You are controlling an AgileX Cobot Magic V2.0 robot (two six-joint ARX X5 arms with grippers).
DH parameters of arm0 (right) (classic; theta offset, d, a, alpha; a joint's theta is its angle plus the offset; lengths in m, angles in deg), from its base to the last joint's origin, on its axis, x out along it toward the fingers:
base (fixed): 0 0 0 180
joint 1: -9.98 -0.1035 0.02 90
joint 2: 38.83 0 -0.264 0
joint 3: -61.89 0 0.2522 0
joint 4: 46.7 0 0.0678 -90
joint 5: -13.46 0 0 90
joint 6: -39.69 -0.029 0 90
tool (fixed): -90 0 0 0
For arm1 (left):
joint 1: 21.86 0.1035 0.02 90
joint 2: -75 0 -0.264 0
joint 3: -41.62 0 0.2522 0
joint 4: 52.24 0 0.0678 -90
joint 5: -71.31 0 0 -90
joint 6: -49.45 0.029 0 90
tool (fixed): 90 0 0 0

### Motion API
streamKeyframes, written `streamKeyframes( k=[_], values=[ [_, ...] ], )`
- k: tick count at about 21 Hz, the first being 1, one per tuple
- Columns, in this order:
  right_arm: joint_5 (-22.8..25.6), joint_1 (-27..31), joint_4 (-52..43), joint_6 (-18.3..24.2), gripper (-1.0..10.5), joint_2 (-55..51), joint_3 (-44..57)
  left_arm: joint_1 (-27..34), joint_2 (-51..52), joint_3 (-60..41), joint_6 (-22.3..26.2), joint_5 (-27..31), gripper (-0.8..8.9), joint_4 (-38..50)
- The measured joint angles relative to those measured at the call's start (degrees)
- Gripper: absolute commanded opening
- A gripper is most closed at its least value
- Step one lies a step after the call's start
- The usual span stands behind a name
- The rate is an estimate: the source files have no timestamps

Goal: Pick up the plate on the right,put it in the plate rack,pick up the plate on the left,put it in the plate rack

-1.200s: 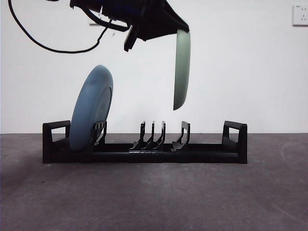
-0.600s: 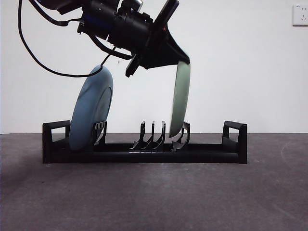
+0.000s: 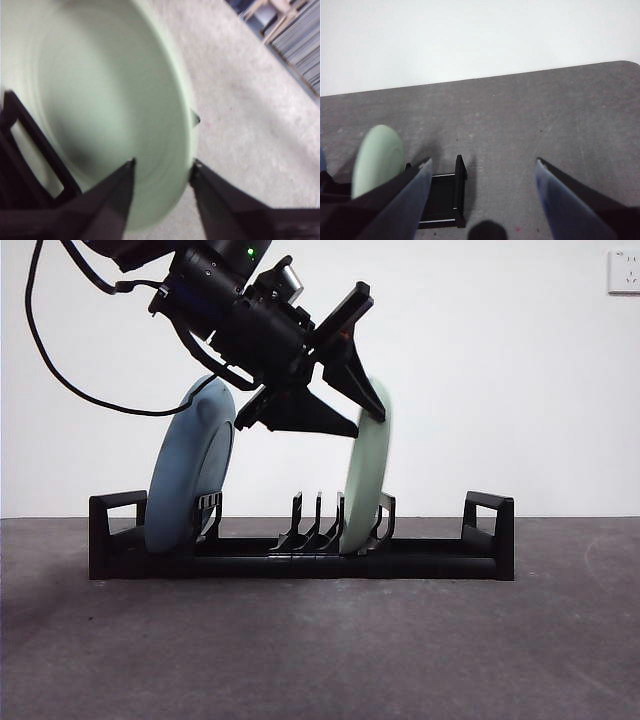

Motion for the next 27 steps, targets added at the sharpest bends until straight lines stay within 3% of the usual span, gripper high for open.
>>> streamKeyframes(
  k=[3, 11, 13, 15, 16, 17, 21, 23, 25, 27],
  values=[
    [0.0, 0.0, 0.0, 0.0, 3.4, 0.3, 0.0, -0.2, 0.0, 0.0, 0.2, -1.6, 3.66, 0.0],
    [0.0, 0.0, 1.9, 0.0, 3.3, 1.9, 0.0, -1.2, 4.6, 0.0, 2.6, -8.0, 3.74, -2.4],
    [-0.8, 0.0, 2.8, 0.3, 2.1, 2.6, 0.0, -1.6, 8.3, 0.0, 4.5, -8.3, 2.75, -3.7],
    [-3.5, 0.0, 4.0, 1.3, 0.3, 3.3, 0.0, -1.8, 12.4, 0.0, 7.0, -8.3, 0.44, -5.9],
    [-5.3, 0.0, 4.5, 2.0, -0.2, 3.7, 0.0, -1.8, 14.7, 0.0, 8.7, -8.3, -0.18, -7.5],
    [-6.8, 0.0, 4.7, 2.6, -0.1, 4.0, 0.0, -1.8, 16.7, 0.0, 10.3, -7.7, -0.08, -9.3],
    [-10.5, -0.1, 4.5, 3.9, -0.1, 5.0, 0.0, -1.8, 25.6, 0.0, 18.8, 1.0, -0.08, -19.7],
    [-10.6, -0.1, 3.3, 4.3, -0.1, 5.1, 0.0, -1.8, 29.6, 0.0, 22.9, 8.5, -0.08, -25.3],
    [-10.6, -0.1, 0.6, 4.5, -0.1, 4.8, 0.0, -1.6, 34.8, 0.0, 27.3, 19.7, -0.08, -31.0],
    [-10.6, -0.1, -3.6, 4.9, -0.1, 3.2, 0.9, 0.0, 39.5, -0.8, 29.5, 21.3, -0.08, -30.7]
  ],
)
